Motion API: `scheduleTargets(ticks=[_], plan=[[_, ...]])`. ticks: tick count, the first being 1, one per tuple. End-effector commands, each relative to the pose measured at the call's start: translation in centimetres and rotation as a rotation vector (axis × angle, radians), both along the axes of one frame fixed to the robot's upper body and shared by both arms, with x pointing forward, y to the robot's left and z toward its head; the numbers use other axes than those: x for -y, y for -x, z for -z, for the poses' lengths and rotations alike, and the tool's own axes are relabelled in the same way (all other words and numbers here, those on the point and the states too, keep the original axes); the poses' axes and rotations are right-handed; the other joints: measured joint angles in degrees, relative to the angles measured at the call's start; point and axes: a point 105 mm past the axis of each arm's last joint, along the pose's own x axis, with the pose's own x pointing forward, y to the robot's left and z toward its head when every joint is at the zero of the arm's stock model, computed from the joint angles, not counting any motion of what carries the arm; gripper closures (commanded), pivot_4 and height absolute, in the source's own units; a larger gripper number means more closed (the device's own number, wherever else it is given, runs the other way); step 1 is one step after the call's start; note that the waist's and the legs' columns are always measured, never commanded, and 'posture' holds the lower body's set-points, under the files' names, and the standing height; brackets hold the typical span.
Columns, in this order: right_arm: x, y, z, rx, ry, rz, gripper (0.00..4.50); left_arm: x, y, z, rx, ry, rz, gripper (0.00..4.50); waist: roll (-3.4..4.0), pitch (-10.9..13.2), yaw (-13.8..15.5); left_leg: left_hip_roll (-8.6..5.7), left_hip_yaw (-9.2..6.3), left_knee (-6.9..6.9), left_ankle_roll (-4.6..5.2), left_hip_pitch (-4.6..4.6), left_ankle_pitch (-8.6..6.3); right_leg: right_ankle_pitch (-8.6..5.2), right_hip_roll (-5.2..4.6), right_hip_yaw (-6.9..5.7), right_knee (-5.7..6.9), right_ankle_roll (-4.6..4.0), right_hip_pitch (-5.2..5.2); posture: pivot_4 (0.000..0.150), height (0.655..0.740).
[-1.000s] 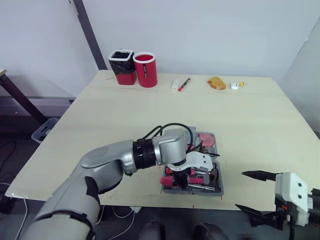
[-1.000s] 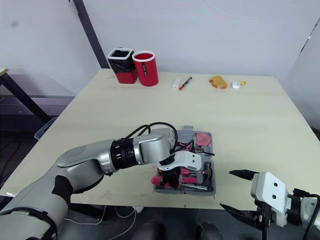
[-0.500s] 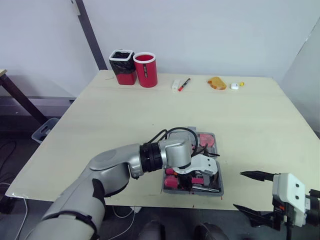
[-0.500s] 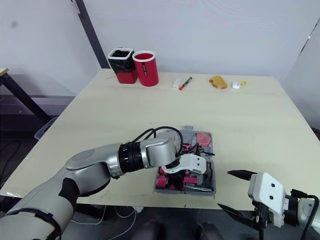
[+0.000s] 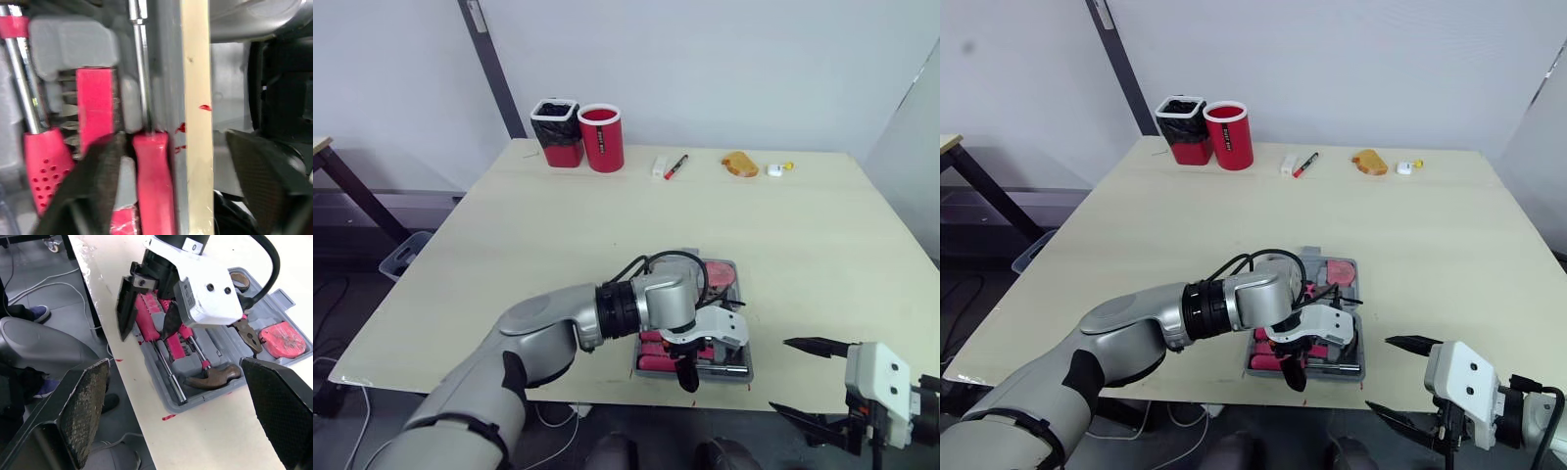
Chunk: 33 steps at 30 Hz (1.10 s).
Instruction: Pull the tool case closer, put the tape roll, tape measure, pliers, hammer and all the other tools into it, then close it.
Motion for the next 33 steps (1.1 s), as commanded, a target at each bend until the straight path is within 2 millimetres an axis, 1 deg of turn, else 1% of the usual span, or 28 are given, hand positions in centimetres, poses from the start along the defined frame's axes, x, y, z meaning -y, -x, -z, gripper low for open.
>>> scheduleTargets(ticks=[1,3,5,6,8,10,12,13,15,17,18,19,20,21,22,23,25,27,30,33], plan=[[0.0,-0.1,-0.7,0.03,-0.007,0.005,0.0,-0.7,-1.3,-2.7,0.048,0.119,0.001,1.12,0.0,0.0,-0.2,0.01,-0.02,0.0,0.0,0.0,0.0,0.0,0.02,0.07,0.06,0.0,-0.05,0.15,0.74],[0.1,-0.2,-0.8,0.031,-0.021,0.014,0.0,-1.2,-1.4,-3.6,0.056,0.199,0.03,1.12,0.01,0.0,-0.2,0.01,-0.09,-0.01,0.0,0.02,0.0,-0.03,0.03,0.2,0.27,0.02,-0.15,0.15,0.74],[0.2,-0.2,-0.8,0.025,-0.04,0.024,0.0,-1.8,-1.3,-4.0,0.018,0.349,-0.017,1.12,0.13,-0.1,-0.2,0.01,-0.09,-0.01,0.0,0.05,0.0,-0.07,0.03,0.23,0.36,0.07,-0.16,0.15,0.74],[0.2,-0.3,-0.9,0.022,-0.058,0.032,0.0,-2.3,-1.3,-3.9,0.038,0.444,0.024,1.12,0.18,-0.1,-0.3,0.01,-0.06,-0.03,0.0,0.08,0.0,-0.08,0.01,0.27,0.36,0.07,-0.16,0.15,0.74],[0.4,-0.5,-0.8,0.018,-0.068,0.04,0.0,-3.4,-1.2,-3.4,0.013,0.535,0.018,1.12,0.15,-0.1,-0.1,0.01,-0.04,-0.02,0.0,0.09,0.0,-0.02,-0.01,0.3,0.42,-0.02,-0.16,0.15,0.74],[0.7,-0.7,-0.7,0.017,-0.063,0.043,0.0,-3.4,-1.6,-3.3,0.021,0.619,-0.025,1.12,0.1,-0.1,0.3,-0.03,-0.04,0.03,0.0,0.04,0.0,-0.01,-0.01,0.26,0.41,-0.04,-0.16,0.15,0.74],[0.8,-1.1,-0.7,0.015,-0.074,0.049,0.0,-3.7,-1.2,-3.1,0.012,0.766,-0.03,1.12,0.09,-0.1,0.4,-0.19,0.05,0.08,0.02,-0.04,0.01,-0.06,-0.02,0.31,0.41,0.04,-0.12,0.15,0.74],[0.9,-1.3,-0.7,0.014,-0.085,0.056,0.0,-4.1,-1.1,-2.5,0.027,0.816,-0.023,1.12,0.1,-0.1,0.3,-0.19,0.07,0.09,0.02,-0.02,0.01,-0.11,-0.04,0.38,0.41,0.13,-0.12,0.15,0.74],[1.2,-1.7,-0.6,0.013,-0.094,0.064,0.0,-4.3,-1.1,-1.6,0.068,0.867,0.004,1.12,0.07,-0.1,0.1,-0.2,0.0,0.08,0.06,0.07,-0.02,-0.06,-0.1,0.47,0.39,0.05,-0.06,0.15,0.74],[1.2,-1.8,-0.6,0.011,-0.096,0.065,0.0,-4.2,-0.9,-1.2,0.055,0.916,-0.019,1.63,0.06,-0.1,0.2,-0.23,0.05,0.08,0.06,0.06,-0.02,-0.06,-0.08,0.45,0.39,0.04,-0.05,0.15,0.74],[1.2,-1.9,-0.5,0.011,-0.097,0.064,0.0,-4.1,-0.9,-1.1,0.054,0.933,-0.027,1.99,0.06,-0.1,0.2,-0.23,0.11,0.08,0.06,0.05,-0.02,-0.05,-0.08,0.44,0.39,0.04,-0.05,0.15,0.74],[1.2,-1.9,-0.5,0.01,-0.101,0.065,0.0,-4.1,-1.0,-0.9,0.057,0.944,-0.035,2.15,0.06,-0.1,0.2,-0.23,0.13,0.09,0.06,0.04,-0.02,-0.05,-0.08,0.43,0.41,0.04,-0.05,0.15,0.74],[1.2,-2.0,-0.5,0.01,-0.1,0.064,0.0,-4.2,-0.9,-0.7,0.059,0.951,-0.032,2.85,0.05,-0.1,0.2,-0.24,0.15,0.09,0.06,0.04,-0.02,-0.05,-0.08,0.42,0.41,0.04,-0.05,0.15,0.74],[1.2,-2.0,-0.5,0.01,-0.1,0.064,0.0,-4.2,-0.9,-0.5,0.059,0.956,-0.029,3.18,0.05,-0.1,0.1,-0.24,0.15,0.09,0.07,0.05,-0.02,-0.05,-0.07,0.41,0.41,0.04,-0.05,0.15,0.74],[1.3,-2.1,-0.4,0.009,-0.099,0.064,0.0,-4.1,-0.9,-0.4,0.059,0.959,-0.026,3.72,0.05,-0.1,0.1,-0.24,0.15,0.09,0.06,0.05,-0.02,-0.05,-0.07,0.42,0.41,0.04,-0.05,0.15,0.74],[1.4,-2.2,-0.4,0.009,-0.098,0.064,0.0,-4.0,-0.9,-0.4,0.058,0.961,-0.024,4.06,0.06,-0.1,0.1,-0.24,0.15,0.08,0.06,0.05,-0.02,-0.06,-0.07,0.42,0.41,0.04,-0.05,0.15,0.74],[1.2,-2.1,-0.4,0.007,-0.102,0.065,0.0,-3.9,-0.7,0.1,0.063,0.976,-0.023,4.39,0.07,-0.1,0.0,-0.24,0.15,0.08,0.06,0.06,-0.02,-0.05,-0.05,0.42,0.42,0.04,-0.05,0.15,0.74],[1.3,-2.0,-0.3,0.006,-0.104,0.068,0.0,-3.8,-0.5,0.6,0.063,0.981,-0.019,4.39,0.07,-0.1,0.1,-0.24,0.15,0.08,0.06,0.06,-0.02,-0.05,-0.05,0.43,0.43,0.04,-0.05,0.15,0.74],[1.4,-2.0,-0.3,0.004,-0.103,0.069,0.0,-3.8,-0.4,0.8,0.062,0.985,-0.015,4.39,0.06,-0.1,0.1,-0.24,0.14,0.08,0.06,0.06,-0.02,-0.05,-0.05,0.41,0.43,0.04,-0.05,0.15,0.74],[1.4,-1.9,-0.2,0.002,-0.103,0.067,0.0,-4.0,-0.7,1.2,0.074,0.972,-0.024,4.39,0.06,-0.1,0.1,-0.24,0.15,0.08,0.06,0.06,-0.02,-0.05,-0.05,0.42,0.44,0.05,-0.05,0.15,0.74]])
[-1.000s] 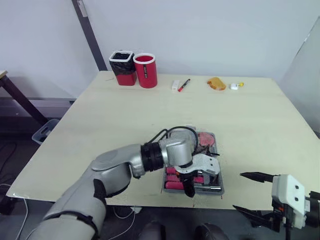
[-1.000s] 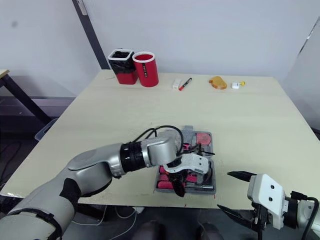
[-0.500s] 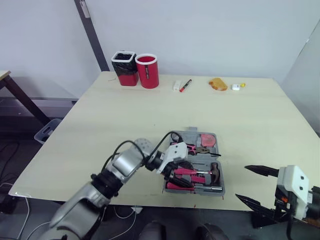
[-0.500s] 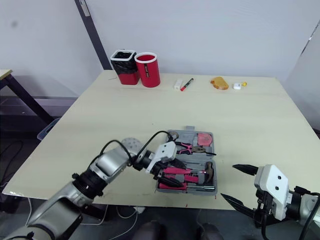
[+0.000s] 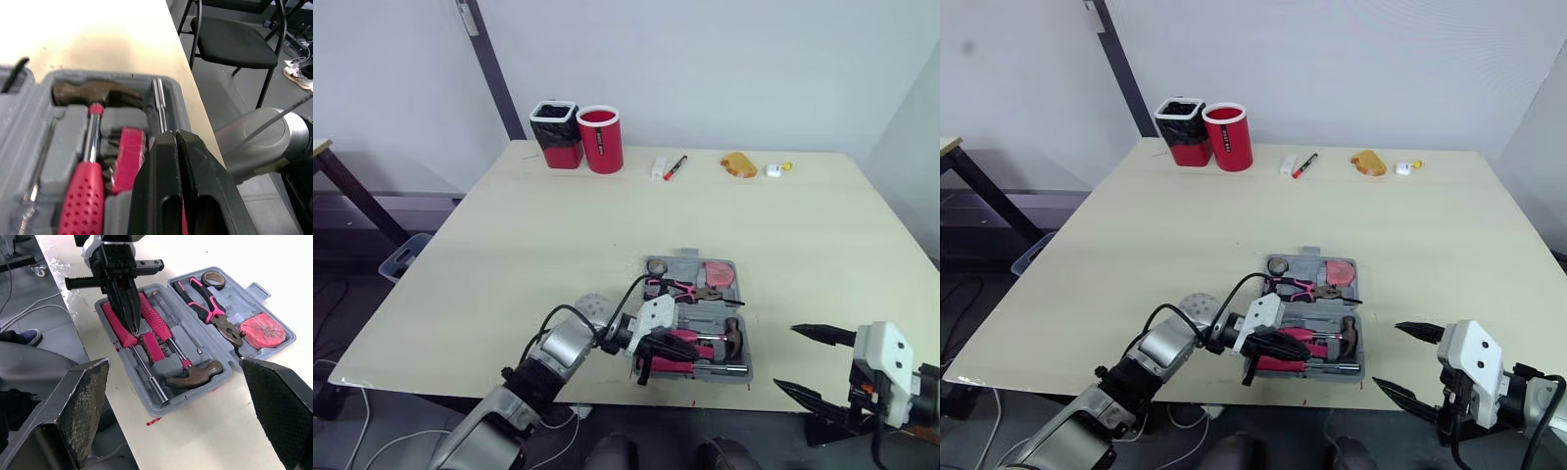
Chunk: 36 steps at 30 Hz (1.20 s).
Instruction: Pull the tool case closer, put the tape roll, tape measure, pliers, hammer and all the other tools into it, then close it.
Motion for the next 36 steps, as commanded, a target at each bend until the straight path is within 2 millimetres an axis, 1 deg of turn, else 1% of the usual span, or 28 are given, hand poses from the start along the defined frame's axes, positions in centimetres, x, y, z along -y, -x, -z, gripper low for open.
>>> scheduleTargets(ticks=[1,6,12,23,28,29,31,32,34,36], plan=[[0.0,0.1,-0.4,0.019,-0.006,-0.008,0.0,-0.2,-0.7,-0.5,0.049,0.013,-0.012,4.39,0.0,0.0,0.0,0.0,0.0,0.0,0.0,0.0,0.0,0.0,0.0,0.0,0.0,0.0,0.0,0.15,0.74],[0.1,0.2,-0.3,0.018,-0.004,-0.01,0.0,-0.3,-0.7,0.0,0.053,-0.001,-0.016,4.39,0.0,0.0,0.0,0.0,0.0,0.0,0.0,0.0,0.0,0.0,0.0,0.0,0.0,0.0,0.0,0.15,0.74],[0.5,0.2,-0.1,0.015,0.006,-0.018,0.0,-0.8,-0.4,1.3,0.064,-0.074,0.014,4.39,0.0,0.0,0.0,0.0,0.0,-0.01,0.0,0.0,0.0,0.0,0.01,-0.01,0.0,0.0,0.0,0.15,0.74],[0.4,0.3,0.1,0.003,0.012,-0.033,0.0,-2.6,1.2,5.1,0.122,-0.275,0.15,4.39,-0.01,-0.3,0.0,0.01,0.01,-0.02,0.0,0.03,-0.01,0.0,0.0,-0.01,-0.02,-0.01,0.02,0.15,0.74],[0.3,0.3,0.3,-0.004,0.013,-0.039,0.0,-2.4,1.3,5.4,0.141,-0.266,0.15,4.39,0.01,-0.8,0.0,0.02,0.01,-0.03,0.01,0.05,-0.01,-0.02,0.0,0.0,-0.02,0.0,0.02,0.15,0.74],[0.2,0.2,0.3,-0.005,0.007,-0.041,0.0,-2.3,1.0,4.8,0.139,-0.226,0.118,4.39,0.01,-0.9,0.0,0.02,0.01,-0.03,0.0,0.05,-0.01,-0.02,0.0,0.0,-0.02,0.0,0.02,0.15,0.74],[0.0,0.0,0.3,0.003,-0.001,-0.034,0.0,-2.1,0.1,2.6,0.105,-0.083,0.003,4.39,0.04,-1.0,-0.2,0.03,0.0,-0.04,0.01,0.06,-0.01,-0.05,0.0,0.01,-0.02,0.04,0.02,0.15,0.74],[-0.1,-0.5,0.2,0.037,-0.011,-0.013,0.0,-2.2,-0.2,1.2,0.095,0.005,-0.045,4.39,0.05,-1.0,-0.2,0.06,-0.04,-0.04,0.02,0.08,-0.02,-0.04,0.0,0.03,-0.01,0.04,0.02,0.15,0.74],[-0.3,-1.7,-0.2,0.108,-0.035,0.049,0.0,-3.0,-0.8,-1.1,0.083,0.126,-0.146,4.39,0.03,-1.0,-0.4,0.07,-0.06,-0.05,0.02,0.07,-0.02,-0.05,0.0,0.03,-0.01,0.04,0.02,0.15,0.74],[-0.6,-2.5,-0.4,0.132,-0.087,0.089,0.0,-3.9,-1.4,-2.2,0.085,0.172,-0.245,4.39,0.02,-0.9,-0.7,0.14,-0.21,-0.04,0.03,0.0,-0.02,-0.04,0.01,0.02,0.07,0.03,-0.1,0.15,0.74]])
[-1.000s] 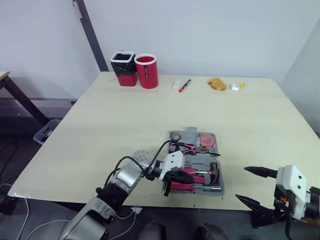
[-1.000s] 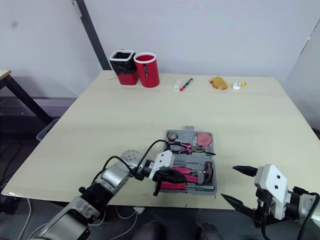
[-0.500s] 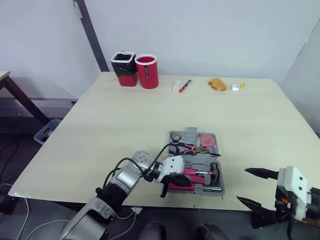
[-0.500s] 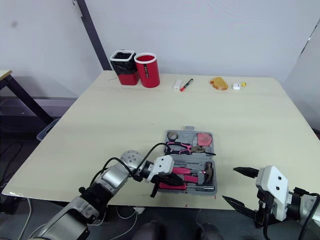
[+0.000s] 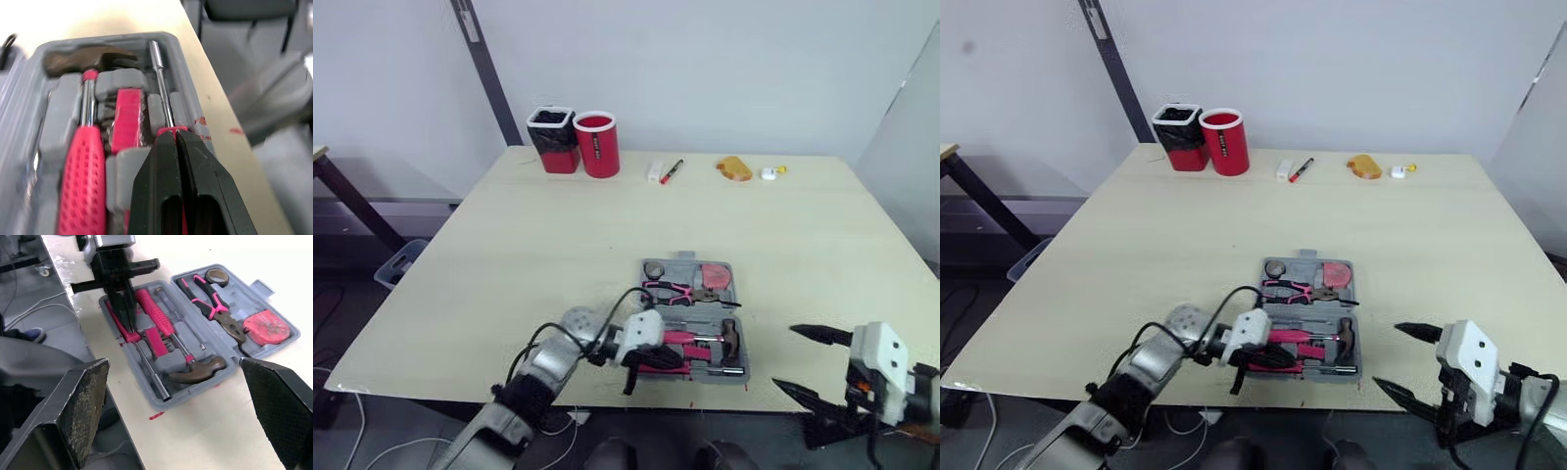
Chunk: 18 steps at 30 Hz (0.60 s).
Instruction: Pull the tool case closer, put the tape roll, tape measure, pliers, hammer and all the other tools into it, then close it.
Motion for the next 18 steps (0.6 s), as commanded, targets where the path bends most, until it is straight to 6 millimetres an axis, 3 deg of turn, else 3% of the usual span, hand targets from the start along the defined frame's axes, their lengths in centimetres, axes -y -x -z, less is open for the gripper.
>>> scheduleTargets(ticks=[1,8,12,13,15,16,18], plan=[[-0.9,-1.4,-1.0,0.069,-0.09,0.036,0.0,-1.5,-1.9,-4.2,0.052,0.145,-0.192,4.39,0.02,0.0,0.0,-0.02,0.0,0.0,0.0,0.01,0.0,0.01,-0.01,0.01,0.01,-0.01,0.0,0.15,0.74],[-2.1,-5.7,-0.6,0.083,-0.189,0.08,0.0,-6.6,-4.0,-7.1,0.077,0.309,-0.663,4.39,-0.01,0.0,-0.6,-0.05,0.02,-0.01,0.0,0.02,0.0,0.05,-0.06,0.04,-0.01,-0.03,0.02,0.15,0.74],[-1.4,-8.2,-0.5,0.114,-0.199,0.098,0.0,-9.7,-3.4,-7.6,0.089,0.351,-0.771,4.39,-0.01,0.0,-0.8,-0.05,0.03,-0.01,0.0,0.05,0.0,0.06,-0.02,0.03,0.04,-0.05,0.01,0.15,0.74],[-1.2,-8.4,-0.4,0.108,-0.198,0.091,0.0,-10.0,-3.1,-7.5,0.082,0.352,-0.77,3.82,-0.01,0.1,-0.7,-0.05,0.04,-0.02,0.0,0.05,0.0,0.05,-0.03,0.03,0.03,-0.05,0.01,0.15,0.74],[-0.2,-8.6,0.2,0.094,-0.169,0.09,0.0,-10.8,-2.3,-7.2,0.07,0.351,-0.762,3.22,-0.01,0.1,-0.4,-0.06,0.11,-0.04,0.0,0.03,0.0,0.05,-0.04,0.01,0.01,-0.05,0.01,0.15,0.74],[0.3,-8.5,0.4,0.088,-0.16,0.09,0.0,-11.2,-2.1,-7.0,0.065,0.352,-0.765,2.71,-0.01,0.1,-0.3,-0.07,0.18,-0.05,0.0,0.02,0.0,0.05,-0.07,0.0,0.0,-0.05,0.01,0.15,0.74],[2.7,-7.4,1.1,0.058,-0.123,0.109,0.0,-14.1,-1.1,-5.8,0.037,0.303,-0.816,1.78,-0.01,0.1,-0.1,-0.08,0.23,-0.07,0.01,0.0,-0.01,0.05,-0.12,0.0,-0.04,-0.05,0.01,0.15,0.74]])
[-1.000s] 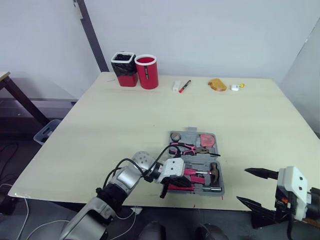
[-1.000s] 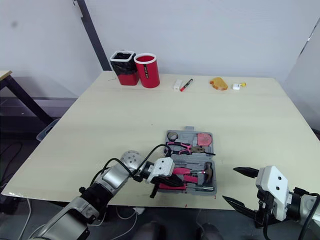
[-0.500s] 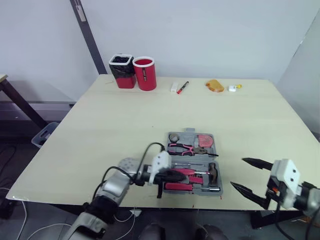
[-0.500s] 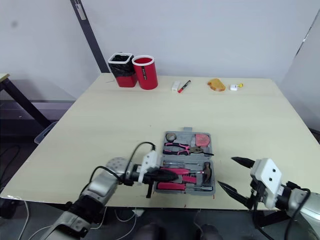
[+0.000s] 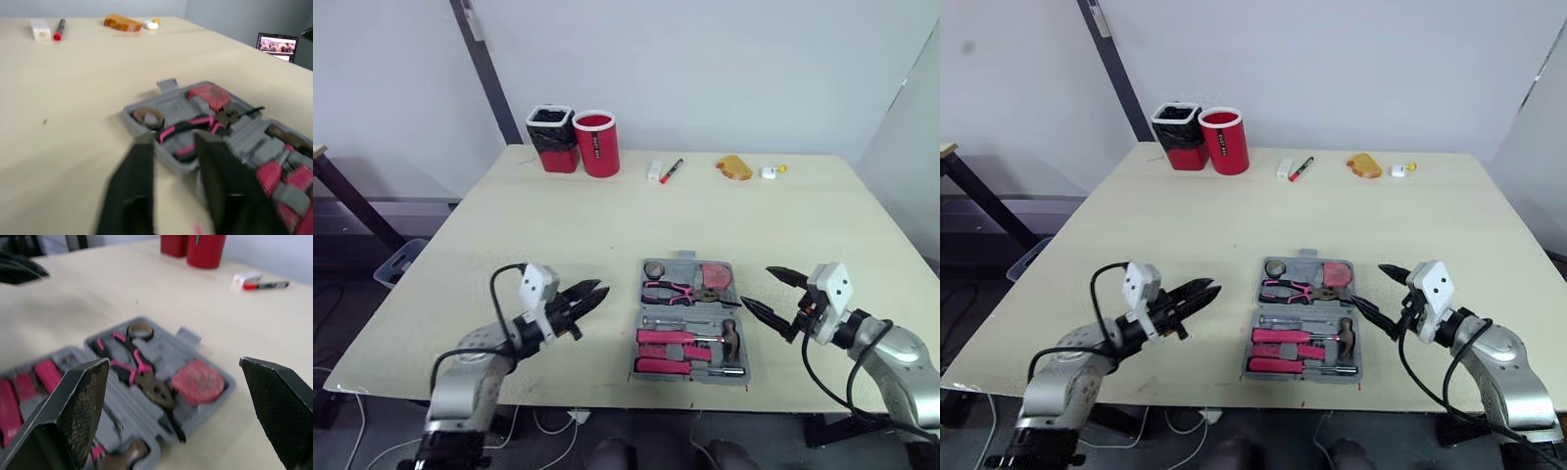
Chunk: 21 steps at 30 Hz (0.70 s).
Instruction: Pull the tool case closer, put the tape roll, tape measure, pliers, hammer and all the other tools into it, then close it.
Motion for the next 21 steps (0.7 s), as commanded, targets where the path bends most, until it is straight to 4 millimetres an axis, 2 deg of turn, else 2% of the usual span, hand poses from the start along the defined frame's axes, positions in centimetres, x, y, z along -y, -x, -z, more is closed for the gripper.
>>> scheduleTargets(ticks=[1,2,4,8,11,15,19,21], plan=[[3.8,1.8,-0.1,0.003,0.066,0.026,0.0,-4.1,1.4,0.3,-0.015,-0.036,-0.047,1.33,0.0,0.0,0.1,0.0,0.04,0.0,0.0,0.0,0.0,0.0,0.0,0.0,-0.01,0.0,0.0,0.15,0.74],[5.0,2.7,0.3,-0.024,0.085,0.043,0.0,-5.5,2.0,0.8,-0.039,-0.055,-0.072,0.79,0.0,0.0,0.1,0.0,0.06,-0.04,0.01,0.01,-0.01,-0.01,0.0,-0.02,-0.02,-0.01,0.0,0.15,0.74],[6.8,4.0,0.7,-0.055,0.112,0.084,0.0,-7.0,2.8,1.2,-0.062,-0.071,-0.093,0.03,0.0,0.0,0.0,0.02,0.08,-0.13,0.01,0.04,-0.02,-0.08,0.0,-0.05,-0.03,-0.09,-0.01,0.15,0.74],[8.8,6.1,1.3,-0.115,0.156,0.128,0.0,-8.2,3.8,1.4,-0.081,-0.088,-0.101,0.03,0.02,0.0,-0.1,0.3,0.01,-0.05,0.01,0.12,-0.02,-0.17,-0.08,-0.01,0.0,-0.01,-0.02,0.15,0.74],[9.5,6.4,1.0,-0.106,0.163,0.162,0.0,-8.1,3.8,1.2,-0.08,-0.097,-0.087,0.03,0.01,0.0,-0.3,0.35,0.06,-0.03,0.01,0.15,-0.02,-0.2,-0.09,0.02,0.0,0.04,-0.02,0.15,0.74],[8.3,5.7,0.5,-0.084,0.181,0.153,0.0,-6.5,2.7,0.5,-0.06,-0.128,-0.032,0.03,0.03,0.0,-0.5,0.37,0.07,-0.05,0.0,0.13,-0.02,-0.11,-0.09,0.03,0.0,-0.12,-0.05,0.15,0.74],[5.7,3.0,0.6,-0.112,0.175,0.104,0.0,-4.1,0.7,0.0,-0.05,-0.183,0.072,0.03,0.01,0.0,-0.6,0.36,0.09,-0.04,0.0,0.14,-0.02,-0.1,-0.06,0.04,0.01,-0.12,-0.05,0.15,0.74],[4.6,1.6,1.1,-0.156,0.196,0.075,0.55,-3.4,-0.4,0.1,-0.063,-0.203,0.106,0.56,0.02,0.0,-0.6,0.33,0.1,-0.03,0.01,0.13,-0.02,-0.09,-0.03,0.04,0.02,-0.14,-0.05,0.15,0.74]])
